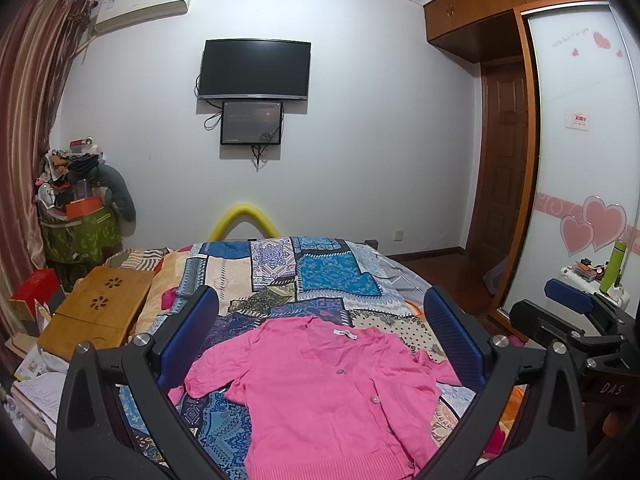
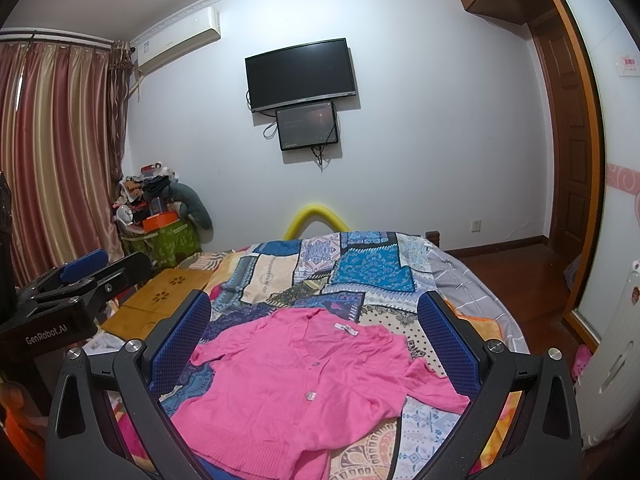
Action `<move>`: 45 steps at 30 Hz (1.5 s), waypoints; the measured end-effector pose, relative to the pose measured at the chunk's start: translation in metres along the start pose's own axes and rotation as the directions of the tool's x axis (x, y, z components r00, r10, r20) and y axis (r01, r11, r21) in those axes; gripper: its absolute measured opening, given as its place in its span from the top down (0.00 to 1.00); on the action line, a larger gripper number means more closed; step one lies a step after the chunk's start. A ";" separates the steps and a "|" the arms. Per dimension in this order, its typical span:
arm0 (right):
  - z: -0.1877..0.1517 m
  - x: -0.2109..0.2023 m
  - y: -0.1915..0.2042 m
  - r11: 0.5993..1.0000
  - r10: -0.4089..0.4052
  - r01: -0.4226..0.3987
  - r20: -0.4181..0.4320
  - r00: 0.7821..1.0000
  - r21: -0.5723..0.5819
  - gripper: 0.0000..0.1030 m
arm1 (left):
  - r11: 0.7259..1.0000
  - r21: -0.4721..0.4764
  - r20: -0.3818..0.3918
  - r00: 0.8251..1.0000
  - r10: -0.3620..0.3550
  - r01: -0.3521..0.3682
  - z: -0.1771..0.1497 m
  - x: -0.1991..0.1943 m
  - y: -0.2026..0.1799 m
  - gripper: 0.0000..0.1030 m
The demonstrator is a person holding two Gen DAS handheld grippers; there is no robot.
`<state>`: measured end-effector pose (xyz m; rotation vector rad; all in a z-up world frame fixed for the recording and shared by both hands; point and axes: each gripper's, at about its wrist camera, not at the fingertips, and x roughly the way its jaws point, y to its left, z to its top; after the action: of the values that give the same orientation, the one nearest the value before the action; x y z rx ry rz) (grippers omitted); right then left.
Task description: Fold small clothes
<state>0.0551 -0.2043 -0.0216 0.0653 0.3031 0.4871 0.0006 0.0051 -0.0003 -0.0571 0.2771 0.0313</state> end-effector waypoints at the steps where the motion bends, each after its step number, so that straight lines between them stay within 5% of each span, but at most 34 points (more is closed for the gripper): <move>1: -0.006 0.005 -0.009 1.000 -0.001 0.001 -0.002 1.000 0.002 0.00 | 1.000 0.001 0.000 1.000 0.001 -0.001 0.000 0.000 0.000 0.00; 13: -0.001 0.039 -0.033 0.999 -0.045 0.045 -0.041 0.998 -0.002 0.00 | 1.000 0.021 -0.025 1.000 0.019 -0.018 0.012 0.037 0.014 0.00; 21: 0.006 0.087 -0.062 0.995 -0.094 0.092 -0.124 0.988 -0.022 0.00 | 0.997 0.059 -0.104 0.993 0.051 -0.045 0.014 0.106 0.032 0.00; 28: 0.001 0.139 -0.081 0.981 -0.149 0.114 -0.237 0.960 -0.156 0.00 | 0.993 0.094 -0.214 0.973 0.085 -0.066 0.007 0.180 0.052 0.00; 35: -0.019 0.196 -0.111 0.993 -0.077 0.035 -0.410 0.909 -0.109 0.00 | 0.994 0.095 -0.391 0.916 0.092 -0.059 -0.013 0.268 0.080 0.00; 45: -0.060 0.268 -0.163 0.999 0.041 -0.010 -0.645 0.763 0.052 0.05 | 0.990 0.113 -0.653 0.745 0.134 -0.079 -0.082 0.379 0.119 0.00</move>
<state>0.3355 -0.2225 -0.1736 -0.0600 1.0023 0.5192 0.3376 0.1279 -0.1895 0.0306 1.0019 0.1158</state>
